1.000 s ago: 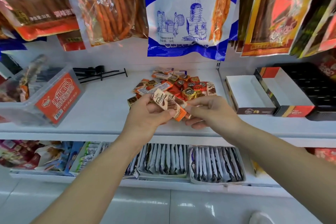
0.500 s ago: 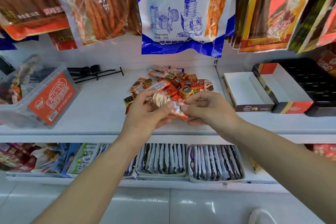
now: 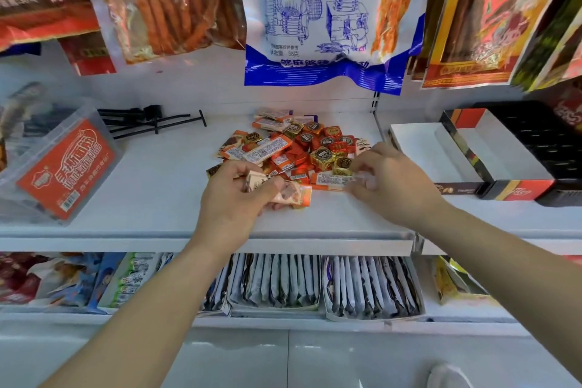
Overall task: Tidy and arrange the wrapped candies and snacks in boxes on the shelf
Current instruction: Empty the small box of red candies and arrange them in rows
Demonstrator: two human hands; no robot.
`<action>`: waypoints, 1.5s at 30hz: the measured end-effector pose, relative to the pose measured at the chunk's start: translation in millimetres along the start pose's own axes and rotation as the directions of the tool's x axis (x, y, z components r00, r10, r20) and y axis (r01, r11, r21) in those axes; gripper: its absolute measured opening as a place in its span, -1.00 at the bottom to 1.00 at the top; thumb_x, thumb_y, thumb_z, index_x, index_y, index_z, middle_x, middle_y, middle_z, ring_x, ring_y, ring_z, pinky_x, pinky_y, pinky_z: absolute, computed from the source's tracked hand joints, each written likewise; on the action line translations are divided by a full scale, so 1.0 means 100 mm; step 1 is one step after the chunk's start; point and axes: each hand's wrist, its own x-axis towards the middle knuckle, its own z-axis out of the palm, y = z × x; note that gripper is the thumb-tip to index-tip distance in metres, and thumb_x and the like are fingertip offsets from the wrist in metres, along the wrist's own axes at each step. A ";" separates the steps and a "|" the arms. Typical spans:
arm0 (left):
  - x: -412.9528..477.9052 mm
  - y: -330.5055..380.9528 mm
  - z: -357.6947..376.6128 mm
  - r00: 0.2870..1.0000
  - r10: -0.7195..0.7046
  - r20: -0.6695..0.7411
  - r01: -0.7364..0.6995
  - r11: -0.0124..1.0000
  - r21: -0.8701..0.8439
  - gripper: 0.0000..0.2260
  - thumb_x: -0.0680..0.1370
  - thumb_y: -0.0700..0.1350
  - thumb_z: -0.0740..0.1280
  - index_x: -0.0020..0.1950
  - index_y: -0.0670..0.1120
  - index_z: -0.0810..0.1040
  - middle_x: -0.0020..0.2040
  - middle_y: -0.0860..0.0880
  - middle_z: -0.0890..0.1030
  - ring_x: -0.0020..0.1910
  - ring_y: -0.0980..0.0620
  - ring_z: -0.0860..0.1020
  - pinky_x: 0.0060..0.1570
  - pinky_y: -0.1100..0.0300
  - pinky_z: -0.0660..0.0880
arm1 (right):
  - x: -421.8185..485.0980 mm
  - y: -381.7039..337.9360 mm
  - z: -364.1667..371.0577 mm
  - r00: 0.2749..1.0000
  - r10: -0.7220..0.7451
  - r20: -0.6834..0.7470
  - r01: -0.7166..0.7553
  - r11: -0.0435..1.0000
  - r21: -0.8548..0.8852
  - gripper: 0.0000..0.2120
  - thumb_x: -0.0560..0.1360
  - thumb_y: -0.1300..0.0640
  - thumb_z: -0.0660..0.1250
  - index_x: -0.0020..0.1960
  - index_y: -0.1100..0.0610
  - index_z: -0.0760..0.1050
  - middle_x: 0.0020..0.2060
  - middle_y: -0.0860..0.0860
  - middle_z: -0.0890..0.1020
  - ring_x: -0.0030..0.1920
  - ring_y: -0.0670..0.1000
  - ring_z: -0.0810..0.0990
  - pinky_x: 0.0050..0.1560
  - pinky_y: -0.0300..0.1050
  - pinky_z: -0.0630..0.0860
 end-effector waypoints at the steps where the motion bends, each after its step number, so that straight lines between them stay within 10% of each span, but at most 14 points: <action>1: 0.00 -0.01 0.00 1.000 -0.001 0.002 0.001 1.000 -0.002 -0.77 0.46 -0.11 0.52 0.01 -0.04 0.52 -0.17 -0.07 0.70 -0.31 0.04 0.59 -0.29 0.13 0.54 | -0.02 -0.01 -0.01 1.000 -0.009 0.001 0.009 1.000 0.000 -0.70 0.49 -0.10 0.42 0.14 0.03 0.58 0.04 -0.05 0.55 -0.02 0.03 0.56 -0.03 0.00 0.57; 8: -0.05 0.01 -0.01 1.000 -0.002 0.014 0.003 1.000 -0.030 -0.77 0.47 -0.16 0.51 0.04 -0.06 0.51 -0.21 0.03 0.71 -0.28 0.19 0.66 -0.32 0.30 0.53 | -0.05 -0.06 -0.05 0.992 0.041 0.123 -0.032 0.997 -0.076 -0.63 0.47 -0.12 0.45 0.20 0.04 0.57 0.00 -0.04 0.47 0.08 0.07 0.50 0.11 -0.04 0.49; 15: -0.12 0.05 -0.02 1.000 0.004 0.001 -0.004 1.000 -0.028 -0.75 0.48 -0.17 0.50 0.07 -0.10 0.50 -0.18 0.01 0.70 -0.35 0.24 0.63 -0.35 0.37 0.49 | -0.23 -0.08 -0.19 0.986 -0.031 0.163 0.024 0.999 0.045 -0.76 0.41 -0.11 0.51 -0.07 -0.08 0.49 -0.09 -0.13 0.55 -0.18 -0.10 0.51 -0.22 -0.15 0.42; 28: -0.26 0.19 0.03 0.998 -0.036 0.057 0.043 0.991 -0.124 -0.89 0.55 -0.18 0.42 0.07 -0.08 0.61 -0.11 -0.15 0.72 -0.22 -0.12 0.71 -0.24 0.16 0.63 | -0.40 -0.02 -0.35 0.977 0.042 0.209 -0.070 0.989 0.127 -0.83 0.52 0.07 0.43 0.11 0.00 0.58 -0.01 -0.03 0.64 -0.19 -0.13 0.55 -0.24 -0.26 0.39; 34: -0.31 0.26 0.20 0.988 -0.038 0.146 0.061 0.986 -0.155 -0.88 0.54 -0.20 0.42 0.07 -0.12 0.61 -0.08 -0.18 0.71 -0.27 -0.07 0.70 -0.22 0.18 0.64 | -0.51 -0.08 -0.72 0.981 0.121 0.154 -0.194 0.712 0.675 -0.81 0.57 0.23 0.37 0.13 0.02 0.61 -0.03 0.02 0.65 -0.27 -0.07 0.60 -0.28 -0.18 0.59; 45: -0.50 0.40 0.69 0.928 -0.008 0.372 0.055 0.992 -0.118 -0.84 0.52 -0.27 0.42 0.09 -0.17 0.60 -0.13 -0.19 0.70 -0.28 -0.12 0.70 -0.29 0.21 0.63 | -0.58 -0.01 -0.73 0.963 0.175 0.204 -0.266 0.518 0.813 -0.72 0.47 0.30 0.47 0.14 0.09 0.60 -0.06 0.16 0.69 -0.08 0.16 0.72 -0.03 0.00 0.68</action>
